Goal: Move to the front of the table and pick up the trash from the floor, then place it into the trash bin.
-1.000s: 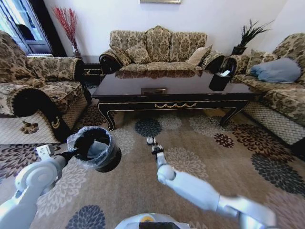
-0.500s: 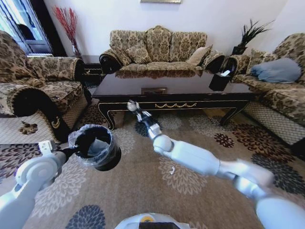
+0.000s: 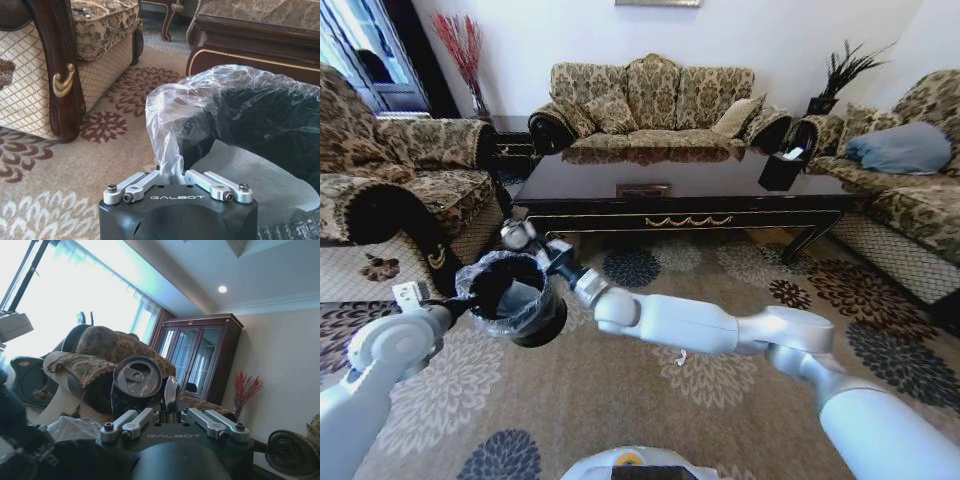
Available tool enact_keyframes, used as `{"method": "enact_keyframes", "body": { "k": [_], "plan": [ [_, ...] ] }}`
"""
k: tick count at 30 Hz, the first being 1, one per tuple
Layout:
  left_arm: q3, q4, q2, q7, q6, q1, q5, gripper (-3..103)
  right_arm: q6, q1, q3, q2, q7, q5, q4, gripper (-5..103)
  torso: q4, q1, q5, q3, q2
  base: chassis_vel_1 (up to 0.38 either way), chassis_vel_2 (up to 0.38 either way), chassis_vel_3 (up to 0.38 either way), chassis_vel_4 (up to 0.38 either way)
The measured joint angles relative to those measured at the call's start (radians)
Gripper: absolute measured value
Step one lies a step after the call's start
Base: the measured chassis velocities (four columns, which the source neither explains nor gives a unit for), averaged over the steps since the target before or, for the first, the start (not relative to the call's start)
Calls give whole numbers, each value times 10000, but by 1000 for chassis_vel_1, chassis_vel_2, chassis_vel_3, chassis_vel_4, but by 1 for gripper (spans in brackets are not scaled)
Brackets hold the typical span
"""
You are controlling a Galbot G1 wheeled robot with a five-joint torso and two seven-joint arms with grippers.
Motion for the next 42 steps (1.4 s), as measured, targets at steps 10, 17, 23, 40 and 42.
{"method": "enact_keyframes", "body": {
  "k": [10,17,23,40,42],
  "plan": [
    [-119,-66,-93,6,-13,115,13,2,-152,-363,-399,411,344,-275,-273,18,-2,0,2,0,1,0,0,0,0],
    [-162,-153,-166,9,-16,198,37,2,-218,-325,-380,268,402,-228,-110,44,-3,0,3,0,2,0,0,0,0],
    [-317,-220,-242,9,-19,319,44,2,-326,-281,223,35,576,79,157,72,-2,-1,3,0,2,0,0,0,0],
    [-2190,-181,-647,-114,-66,715,-603,2,-1818,-1953,3056,-1060,2427,1198,-1317,100,-4,0,6,0,2,0,0,0,0],
    [-2418,-101,-835,-129,-127,722,-560,2,-1776,-2477,3278,-1110,2519,1868,-1621,100,-1,0,6,0,2,0,0,0,0]
  ]
}}
